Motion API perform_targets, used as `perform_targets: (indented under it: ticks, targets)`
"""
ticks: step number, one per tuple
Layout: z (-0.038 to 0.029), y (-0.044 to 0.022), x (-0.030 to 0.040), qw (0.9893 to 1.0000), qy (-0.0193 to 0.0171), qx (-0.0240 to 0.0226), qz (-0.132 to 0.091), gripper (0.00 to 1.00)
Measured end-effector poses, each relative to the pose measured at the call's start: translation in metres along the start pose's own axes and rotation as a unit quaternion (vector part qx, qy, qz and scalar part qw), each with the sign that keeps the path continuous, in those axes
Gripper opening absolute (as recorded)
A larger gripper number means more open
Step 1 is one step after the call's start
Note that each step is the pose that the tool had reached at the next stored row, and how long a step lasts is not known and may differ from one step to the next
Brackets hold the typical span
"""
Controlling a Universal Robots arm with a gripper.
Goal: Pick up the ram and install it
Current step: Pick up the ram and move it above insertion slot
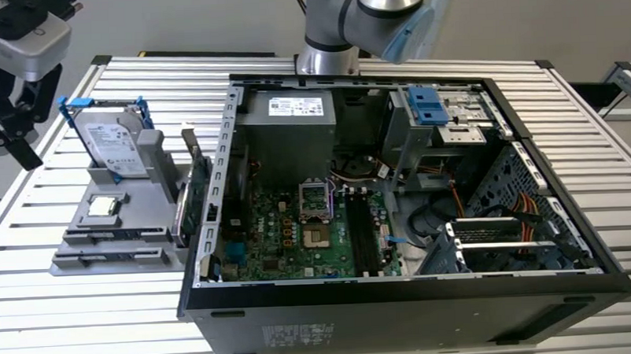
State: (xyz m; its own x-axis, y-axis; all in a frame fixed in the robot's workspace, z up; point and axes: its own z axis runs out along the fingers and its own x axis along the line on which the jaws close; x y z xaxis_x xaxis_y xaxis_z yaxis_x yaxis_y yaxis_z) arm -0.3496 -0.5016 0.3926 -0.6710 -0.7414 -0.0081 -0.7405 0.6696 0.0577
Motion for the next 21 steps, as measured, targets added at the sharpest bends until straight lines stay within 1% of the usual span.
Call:
perform_targets:
  ticks: [5, 12, 15, 17, 20, 21]
  targets:
    - [0.0001, 0.0001, -0.0001, 0.9997, -0.0011, 0.0030, -0.025, 0.00]
    - [0.0000, 0.0002, -0.0002, 0.9983, -0.0047, 0.0098, -0.057, 0.00]
    - [0.0000, 0.0001, -0.0002, 0.9974, -0.0057, 0.0124, -0.071, 0.00]
    - [0.0000, 0.0002, -0.0002, 0.9966, -0.0062, 0.0138, -0.080, 0.00]
    - [0.0000, 0.0002, -0.0003, 0.9952, -0.0063, 0.0150, -0.096, 0.00]
    - [0.0000, 0.0002, -0.0002, 0.9946, -0.0062, 0.0151, -0.103, 0.00]
